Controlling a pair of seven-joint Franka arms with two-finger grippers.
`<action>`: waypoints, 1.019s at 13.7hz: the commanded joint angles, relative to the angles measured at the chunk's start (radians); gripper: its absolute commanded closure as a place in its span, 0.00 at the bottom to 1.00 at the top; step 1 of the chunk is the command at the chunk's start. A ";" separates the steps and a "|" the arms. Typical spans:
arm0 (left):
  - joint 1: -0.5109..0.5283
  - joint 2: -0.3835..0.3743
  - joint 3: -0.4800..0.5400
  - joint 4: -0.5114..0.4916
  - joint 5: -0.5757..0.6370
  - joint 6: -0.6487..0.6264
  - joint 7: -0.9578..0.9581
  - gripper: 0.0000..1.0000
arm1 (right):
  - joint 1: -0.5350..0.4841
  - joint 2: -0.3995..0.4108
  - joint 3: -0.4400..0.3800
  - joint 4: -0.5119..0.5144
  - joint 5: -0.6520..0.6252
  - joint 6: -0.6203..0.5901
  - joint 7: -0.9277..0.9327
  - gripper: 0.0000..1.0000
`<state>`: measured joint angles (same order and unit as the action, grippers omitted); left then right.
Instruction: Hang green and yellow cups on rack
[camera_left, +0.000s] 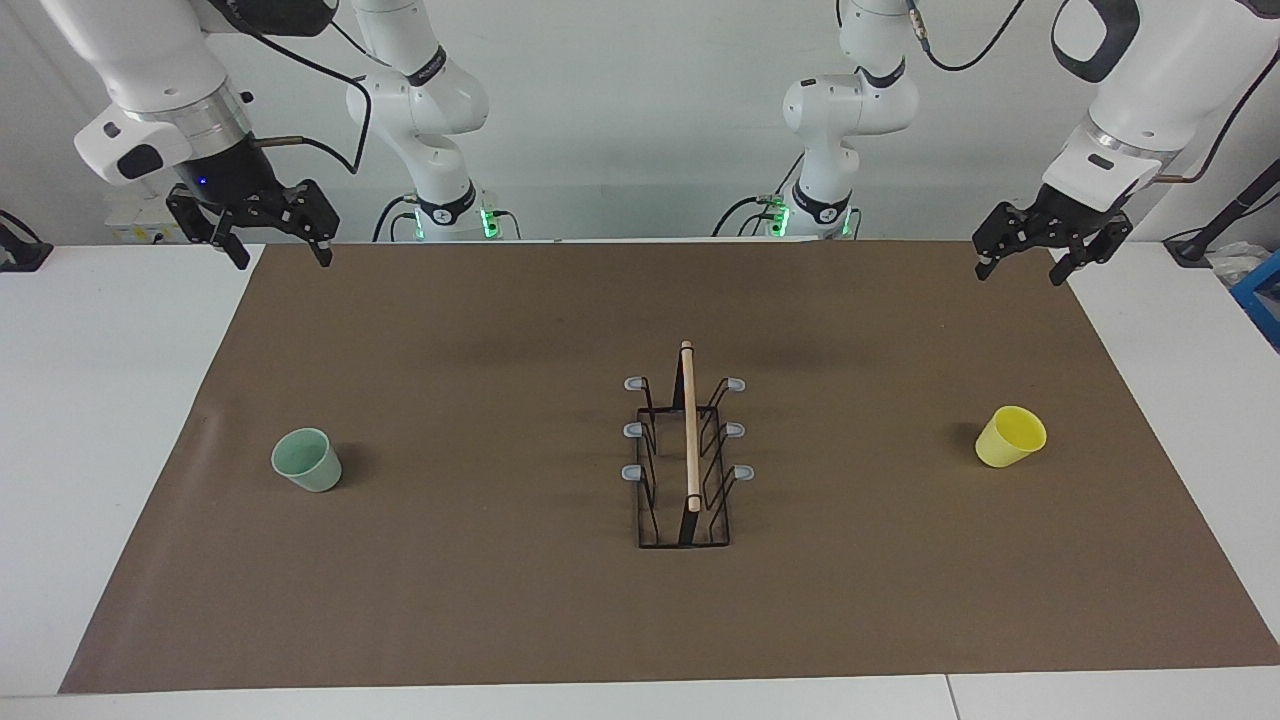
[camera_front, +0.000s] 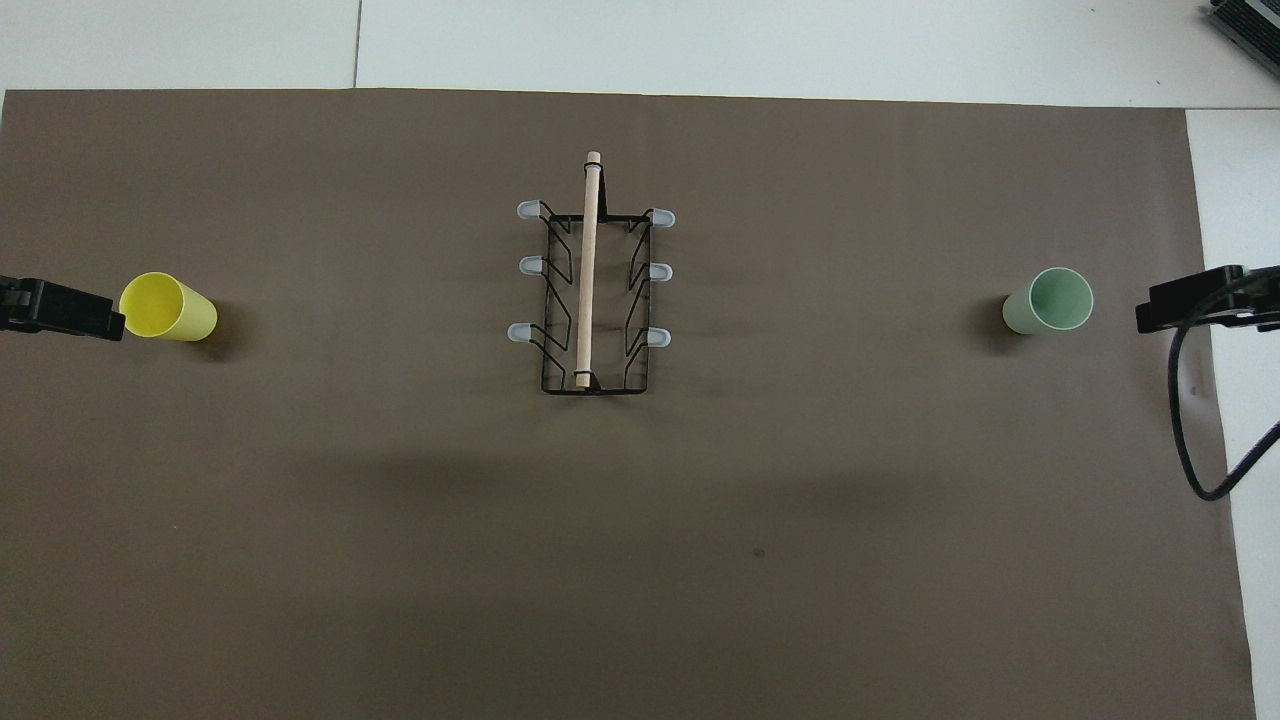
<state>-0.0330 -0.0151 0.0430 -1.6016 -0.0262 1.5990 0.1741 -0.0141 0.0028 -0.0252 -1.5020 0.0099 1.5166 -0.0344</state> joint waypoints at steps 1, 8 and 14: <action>0.012 -0.002 -0.006 0.000 -0.012 -0.010 0.004 0.00 | 0.002 -0.003 0.007 -0.006 -0.025 0.017 0.022 0.00; 0.002 -0.013 -0.009 -0.023 -0.011 -0.022 -0.001 0.00 | 0.002 -0.003 0.010 -0.007 -0.025 0.017 0.022 0.00; 0.008 -0.014 -0.008 -0.037 0.003 0.012 0.008 0.00 | 0.005 -0.001 0.011 -0.030 -0.025 0.037 0.018 0.00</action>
<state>-0.0332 -0.0152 0.0364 -1.6180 -0.0257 1.5930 0.1742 -0.0138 0.0039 -0.0208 -1.5039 0.0099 1.5176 -0.0342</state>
